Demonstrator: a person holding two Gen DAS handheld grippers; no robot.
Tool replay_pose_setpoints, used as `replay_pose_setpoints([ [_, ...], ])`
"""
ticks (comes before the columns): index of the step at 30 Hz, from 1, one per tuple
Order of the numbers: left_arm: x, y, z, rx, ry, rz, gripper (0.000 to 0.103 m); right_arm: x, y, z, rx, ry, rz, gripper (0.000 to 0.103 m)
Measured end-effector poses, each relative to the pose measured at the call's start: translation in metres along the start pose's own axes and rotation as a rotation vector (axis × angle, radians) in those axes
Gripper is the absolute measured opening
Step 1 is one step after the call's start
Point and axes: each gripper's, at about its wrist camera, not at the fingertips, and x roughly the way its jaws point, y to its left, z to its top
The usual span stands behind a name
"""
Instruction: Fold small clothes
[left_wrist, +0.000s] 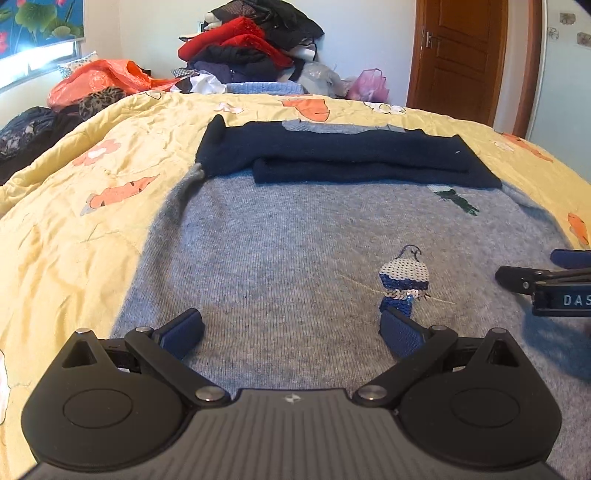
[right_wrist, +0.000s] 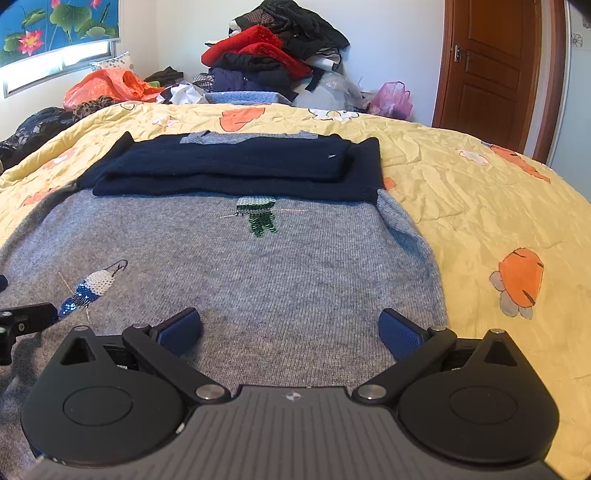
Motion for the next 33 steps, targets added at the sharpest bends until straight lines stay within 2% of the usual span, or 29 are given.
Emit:
replay_pose_setpoints([
  [33, 0.000, -0.001, 0.000, 0.000, -0.002, 0.001, 0.103, -0.012, 0.002, -0.008, 0.011, 0.008, -0.033, 0.103],
])
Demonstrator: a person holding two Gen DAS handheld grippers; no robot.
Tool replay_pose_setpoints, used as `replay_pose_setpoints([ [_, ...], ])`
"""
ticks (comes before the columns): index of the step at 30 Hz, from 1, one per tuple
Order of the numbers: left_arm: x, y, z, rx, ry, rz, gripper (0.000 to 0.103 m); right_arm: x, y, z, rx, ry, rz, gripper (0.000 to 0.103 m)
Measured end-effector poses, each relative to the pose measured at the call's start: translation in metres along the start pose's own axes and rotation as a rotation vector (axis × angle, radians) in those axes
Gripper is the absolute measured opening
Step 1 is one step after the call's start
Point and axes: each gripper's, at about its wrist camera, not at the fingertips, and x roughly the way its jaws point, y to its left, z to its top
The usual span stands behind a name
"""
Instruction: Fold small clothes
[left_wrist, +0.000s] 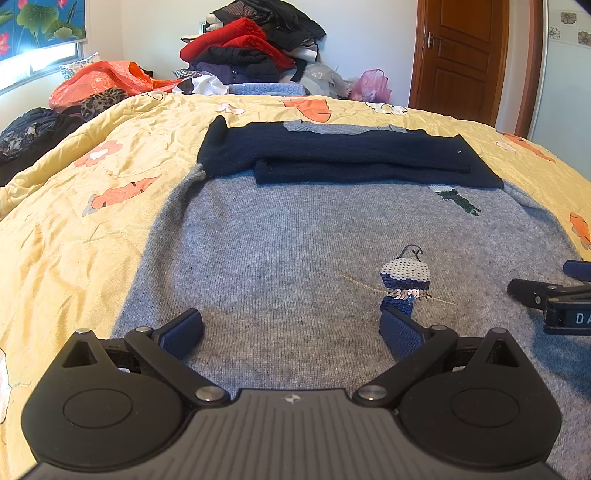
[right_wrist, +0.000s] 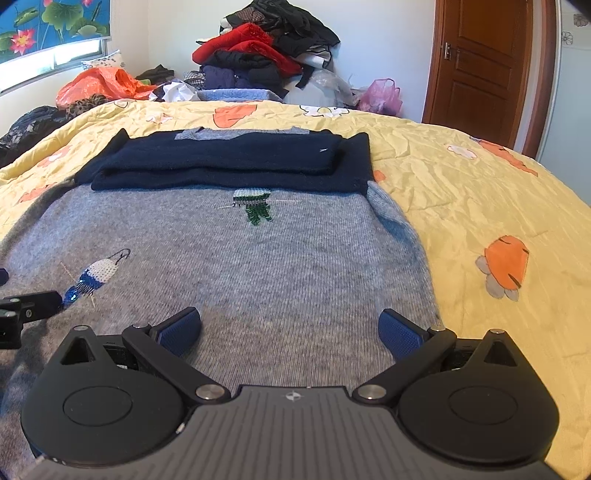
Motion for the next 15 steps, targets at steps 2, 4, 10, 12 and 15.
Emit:
replay_pose_setpoints([
  [2, 0.000, 0.000, 0.000, 0.000, 0.000, 0.000, 0.103, 0.000, -0.001, -0.001, 0.004, -0.002, 0.004, 0.103],
  [4, 0.000, 0.000, 0.000, 0.000, 0.000, 0.000, 0.103, 0.000, -0.001, -0.001, 0.003, -0.003, 0.004, 0.103],
  [10, -0.004, -0.001, -0.001, 0.007, 0.012, 0.022, 0.103, 0.000, -0.001, -0.001, 0.006, -0.003, 0.007, 0.103],
  [12, -0.009, -0.002, -0.003, 0.001, 0.031, 0.017, 0.103, 0.000, -0.001, -0.001, 0.007, -0.004, 0.008, 0.103],
  [15, -0.016, -0.006, -0.011, 0.024, 0.013, 0.005, 0.103, 0.000, -0.001, -0.001, 0.007, -0.004, 0.008, 0.103],
])
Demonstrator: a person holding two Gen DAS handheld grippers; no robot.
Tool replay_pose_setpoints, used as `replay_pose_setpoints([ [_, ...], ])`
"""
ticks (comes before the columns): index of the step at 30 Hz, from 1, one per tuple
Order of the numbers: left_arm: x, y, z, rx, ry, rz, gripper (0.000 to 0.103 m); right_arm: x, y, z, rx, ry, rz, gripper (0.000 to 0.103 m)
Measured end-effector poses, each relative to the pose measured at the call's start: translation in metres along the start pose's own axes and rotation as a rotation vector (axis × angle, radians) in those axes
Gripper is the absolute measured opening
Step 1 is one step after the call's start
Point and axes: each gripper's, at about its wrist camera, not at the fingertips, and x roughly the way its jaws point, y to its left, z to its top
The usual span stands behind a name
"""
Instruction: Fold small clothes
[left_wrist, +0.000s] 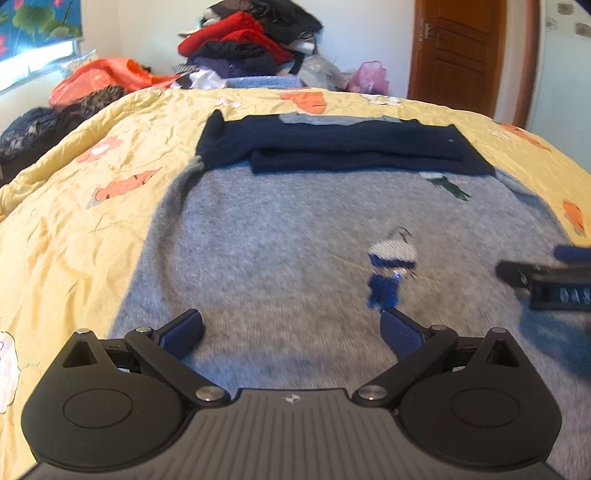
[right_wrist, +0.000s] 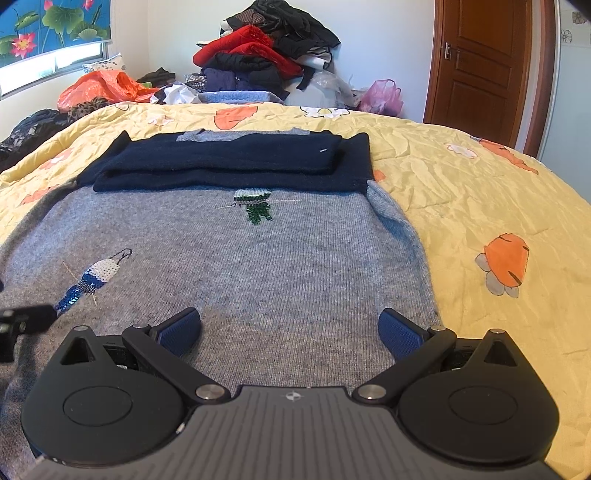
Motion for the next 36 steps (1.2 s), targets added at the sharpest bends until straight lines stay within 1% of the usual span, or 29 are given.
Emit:
replay_pose_setpoints([
  [8, 0.003, 0.001, 0.001, -0.014, -0.009, -0.010, 0.103, -0.005, 0.001, -0.001, 0.006, 0.010, -0.011, 0.103],
  [11, 0.003, 0.001, 0.001, -0.016, -0.009, -0.012, 0.103, -0.015, 0.002, -0.008, 0.009, 0.018, -0.008, 0.103],
  [14, 0.003, 0.002, 0.001, -0.016, -0.009, -0.012, 0.103, -0.021, 0.001, -0.016, -0.005, 0.003, 0.000, 0.103],
  [36, 0.003, 0.002, 0.001, -0.017, -0.009, -0.013, 0.103, -0.019, 0.001, -0.016, -0.003, 0.000, -0.002, 0.103],
])
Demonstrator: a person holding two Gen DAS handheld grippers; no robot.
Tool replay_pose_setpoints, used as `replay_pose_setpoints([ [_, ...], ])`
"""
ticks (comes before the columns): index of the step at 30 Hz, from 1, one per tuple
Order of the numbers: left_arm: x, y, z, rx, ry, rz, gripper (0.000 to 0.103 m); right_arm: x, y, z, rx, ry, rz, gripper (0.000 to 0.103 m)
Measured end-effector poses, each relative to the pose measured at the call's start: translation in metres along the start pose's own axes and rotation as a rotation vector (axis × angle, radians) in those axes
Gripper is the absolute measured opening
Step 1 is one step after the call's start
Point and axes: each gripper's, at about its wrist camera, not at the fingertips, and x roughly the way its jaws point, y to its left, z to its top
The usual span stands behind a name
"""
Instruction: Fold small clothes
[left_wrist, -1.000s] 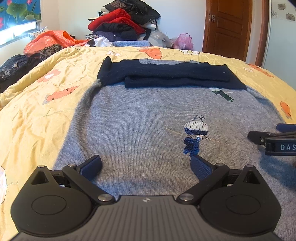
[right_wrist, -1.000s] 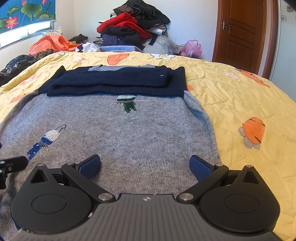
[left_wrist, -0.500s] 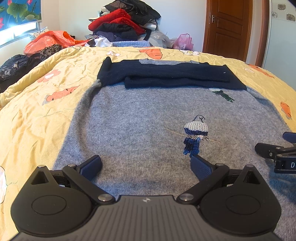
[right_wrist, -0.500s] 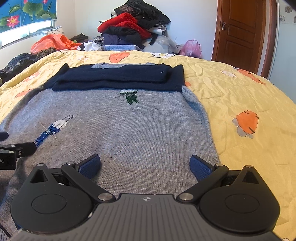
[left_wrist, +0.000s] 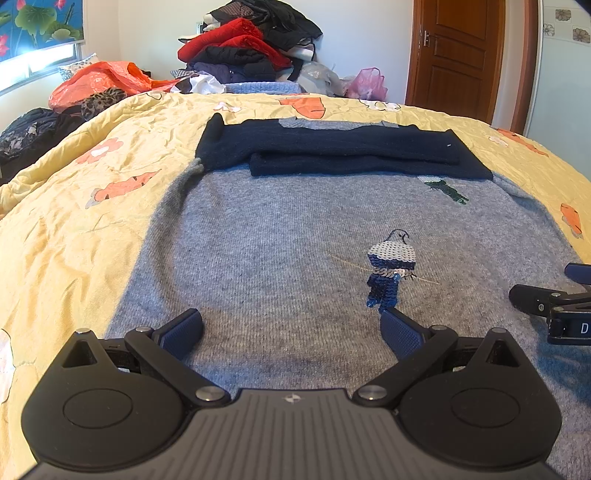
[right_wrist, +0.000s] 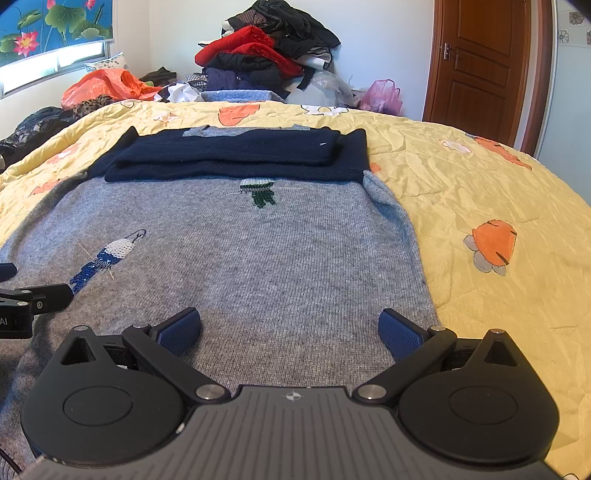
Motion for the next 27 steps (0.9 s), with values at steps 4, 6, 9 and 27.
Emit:
replay_pose_setpoints([
  [4, -0.0020, 0.0005, -0.0006, -0.003, -0.001, 0.003, 0.103, -0.0001, 0.0000, 0.0000, 0.000, 0.000, 0.000, 0.103],
  [6, -0.0029, -0.0002, -0.0015, -0.004, -0.002, 0.009, 0.103, -0.0001, 0.0000, 0.0000, 0.000, 0.000, 0.000, 0.103],
  [9, -0.0031, -0.0016, -0.0022, -0.009, -0.002, 0.013, 0.103, -0.0002, -0.0002, 0.0001, 0.000, 0.000, 0.000, 0.103],
  [27, -0.0035, -0.0048, -0.0026, -0.006, -0.003, 0.018, 0.103, -0.0013, 0.0001, -0.0009, 0.000, 0.000, -0.005, 0.103],
])
